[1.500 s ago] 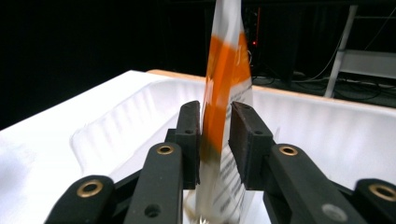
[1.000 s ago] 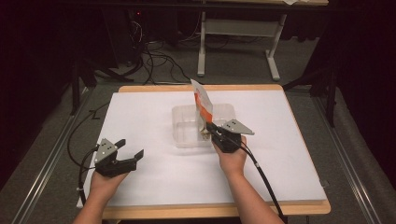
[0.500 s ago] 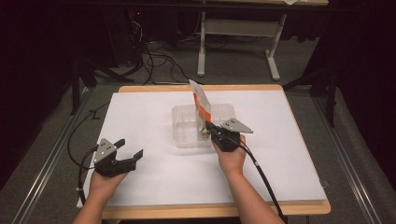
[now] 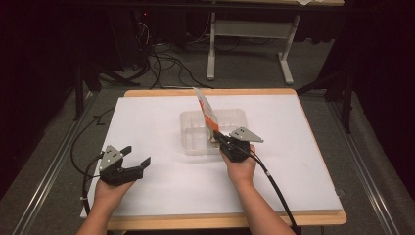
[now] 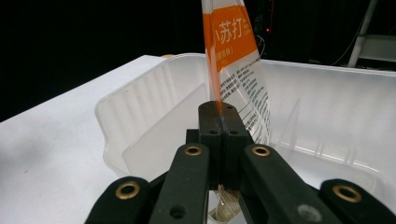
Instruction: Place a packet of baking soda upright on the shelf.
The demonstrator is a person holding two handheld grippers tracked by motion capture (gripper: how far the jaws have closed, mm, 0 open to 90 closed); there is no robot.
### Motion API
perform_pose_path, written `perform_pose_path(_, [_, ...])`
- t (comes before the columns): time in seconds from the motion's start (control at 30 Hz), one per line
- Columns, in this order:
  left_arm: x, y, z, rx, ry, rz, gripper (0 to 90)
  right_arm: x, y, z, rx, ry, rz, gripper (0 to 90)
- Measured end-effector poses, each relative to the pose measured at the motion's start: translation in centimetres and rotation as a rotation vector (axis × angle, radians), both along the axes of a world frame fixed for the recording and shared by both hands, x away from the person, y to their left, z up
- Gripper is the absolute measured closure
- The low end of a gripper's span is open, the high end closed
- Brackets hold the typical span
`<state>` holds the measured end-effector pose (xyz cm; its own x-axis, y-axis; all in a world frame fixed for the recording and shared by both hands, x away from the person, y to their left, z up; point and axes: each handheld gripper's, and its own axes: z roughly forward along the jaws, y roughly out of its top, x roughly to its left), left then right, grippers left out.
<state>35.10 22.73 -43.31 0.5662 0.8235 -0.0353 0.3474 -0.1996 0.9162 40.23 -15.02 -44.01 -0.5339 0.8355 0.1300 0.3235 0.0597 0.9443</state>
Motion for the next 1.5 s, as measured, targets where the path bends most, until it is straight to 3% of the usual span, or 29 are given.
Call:
perform_pose_path(0.67, [0.1, -0.1, -0.1, 0.006, 0.004, -0.003, 17.6, -1.0, -0.1, -2.2, 0.064, 0.028, -0.016, 90.0])
perform_pose_path(0.97, [0.0, -0.1, 0.0, 0.001, -0.001, 0.001, 17.6, -1.1, 0.2, -2.0, 0.032, 0.033, -0.017, 89.5])
perform_pose_path(1.03, [0.0, -0.1, 0.0, 0.0, -0.001, 0.001, 17.6, -1.0, 0.3, -1.6, 0.014, 0.04, -0.024, 82.4])
perform_pose_path(1.27, [0.0, 0.0, 0.0, 0.004, -0.001, 0.001, 17.6, -0.8, 1.4, 0.3, -0.033, 0.023, -0.027, 41.3])
perform_pose_path(1.37, [0.0, 0.1, 0.0, -0.001, 0.001, 0.003, 17.6, -0.8, 1.3, 1.2, -0.051, 0.025, -0.035, 30.5])
perform_pose_path(1.5, [0.1, 0.2, 0.0, 0.003, 0.001, 0.003, 17.6, -1.2, 0.6, 1.6, -0.063, 0.027, -0.035, 27.1])
